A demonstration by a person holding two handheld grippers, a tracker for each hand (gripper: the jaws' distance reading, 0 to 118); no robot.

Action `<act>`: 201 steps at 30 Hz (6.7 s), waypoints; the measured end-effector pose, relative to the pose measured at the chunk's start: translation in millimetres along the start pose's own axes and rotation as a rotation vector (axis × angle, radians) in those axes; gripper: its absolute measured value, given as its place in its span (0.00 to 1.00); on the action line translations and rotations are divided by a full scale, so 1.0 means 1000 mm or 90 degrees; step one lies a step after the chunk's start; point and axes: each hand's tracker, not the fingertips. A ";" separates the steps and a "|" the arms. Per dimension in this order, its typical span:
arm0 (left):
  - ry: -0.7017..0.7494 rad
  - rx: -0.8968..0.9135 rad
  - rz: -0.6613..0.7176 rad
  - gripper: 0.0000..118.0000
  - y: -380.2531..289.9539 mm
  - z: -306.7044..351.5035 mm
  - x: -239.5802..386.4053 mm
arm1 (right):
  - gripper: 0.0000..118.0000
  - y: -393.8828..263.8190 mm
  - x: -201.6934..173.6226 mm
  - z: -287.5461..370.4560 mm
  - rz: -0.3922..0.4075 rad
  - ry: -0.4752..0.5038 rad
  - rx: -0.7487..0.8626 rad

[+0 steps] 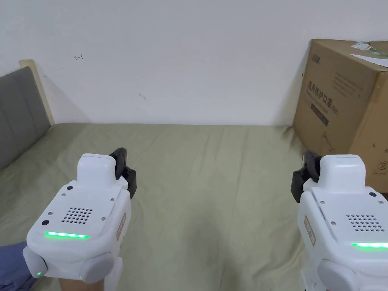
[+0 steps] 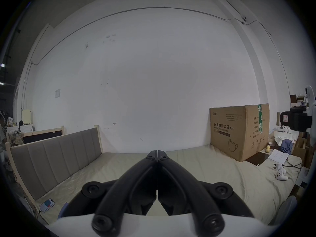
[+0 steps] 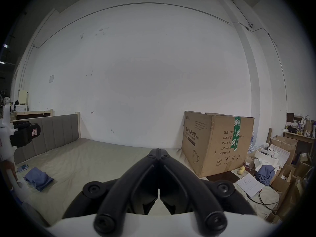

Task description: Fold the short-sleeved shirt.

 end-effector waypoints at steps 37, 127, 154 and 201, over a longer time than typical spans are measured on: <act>0.006 -0.013 0.013 0.00 -0.007 -0.002 -0.009 | 0.00 -0.001 -0.005 -0.002 0.007 0.013 -0.003; 0.027 0.009 0.038 0.81 -0.008 0.005 -0.019 | 1.00 0.001 -0.007 0.003 -0.006 0.005 -0.013; 0.030 0.011 0.028 0.81 -0.010 0.007 -0.019 | 1.00 0.001 -0.009 0.001 -0.009 0.005 -0.014; 0.032 0.015 0.033 0.81 -0.006 0.010 -0.026 | 0.97 0.027 -0.007 -0.032 -0.192 -0.136 -0.412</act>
